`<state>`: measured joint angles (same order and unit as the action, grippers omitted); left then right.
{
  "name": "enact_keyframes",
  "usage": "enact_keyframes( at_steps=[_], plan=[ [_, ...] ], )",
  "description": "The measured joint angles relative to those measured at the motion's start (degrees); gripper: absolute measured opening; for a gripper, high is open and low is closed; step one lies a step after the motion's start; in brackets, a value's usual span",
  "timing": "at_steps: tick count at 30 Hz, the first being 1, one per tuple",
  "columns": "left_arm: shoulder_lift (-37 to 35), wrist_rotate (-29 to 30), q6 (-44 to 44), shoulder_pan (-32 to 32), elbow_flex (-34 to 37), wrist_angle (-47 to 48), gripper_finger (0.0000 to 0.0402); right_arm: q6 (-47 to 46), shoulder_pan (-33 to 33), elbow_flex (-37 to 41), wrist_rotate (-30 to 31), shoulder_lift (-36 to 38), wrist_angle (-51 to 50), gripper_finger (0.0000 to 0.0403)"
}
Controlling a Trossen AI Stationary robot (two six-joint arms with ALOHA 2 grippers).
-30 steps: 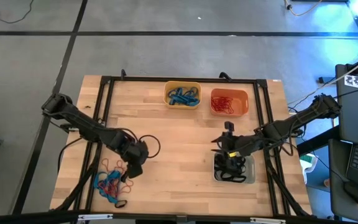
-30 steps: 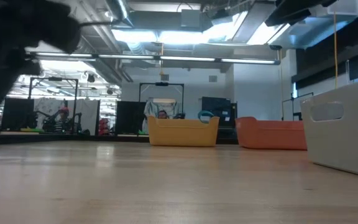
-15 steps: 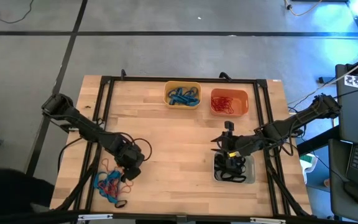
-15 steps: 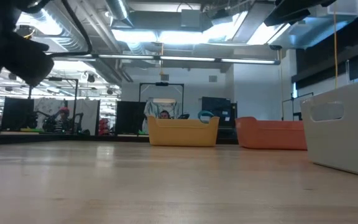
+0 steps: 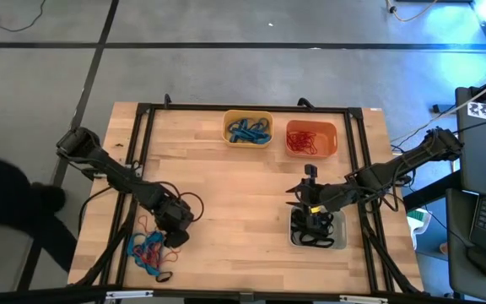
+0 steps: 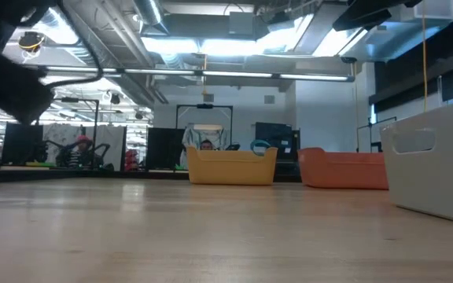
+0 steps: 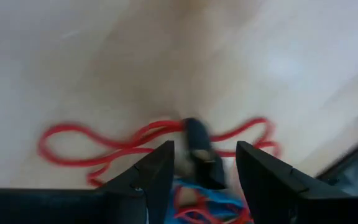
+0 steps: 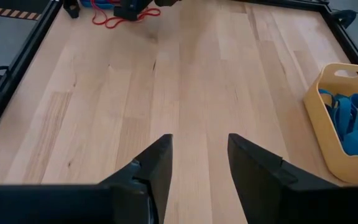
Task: Sort rubber bands into baskets
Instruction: Put the black rubber band into the white bin
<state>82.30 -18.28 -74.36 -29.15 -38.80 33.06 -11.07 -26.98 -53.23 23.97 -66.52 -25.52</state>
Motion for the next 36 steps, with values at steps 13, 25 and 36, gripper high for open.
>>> enact_keyframes(
  at_steps=[13,25,36],
  plan=[
    [0.00,-2.17,9.80,0.07,1.59,-5.46,0.0061,0.92,0.00,0.02,0.03,0.00,0.13,0.0154],
    [-0.15,-3.65,26.16,3.09,-1.88,-8.65,0.0005,0.93,0.00,0.02,0.01,0.00,0.14,0.0154],
    [-0.15,17.69,45.57,8.85,-12.12,-9.51,0.0004,1.03,0.02,0.07,-0.69,-0.45,4.60,0.0178]
  ],
)
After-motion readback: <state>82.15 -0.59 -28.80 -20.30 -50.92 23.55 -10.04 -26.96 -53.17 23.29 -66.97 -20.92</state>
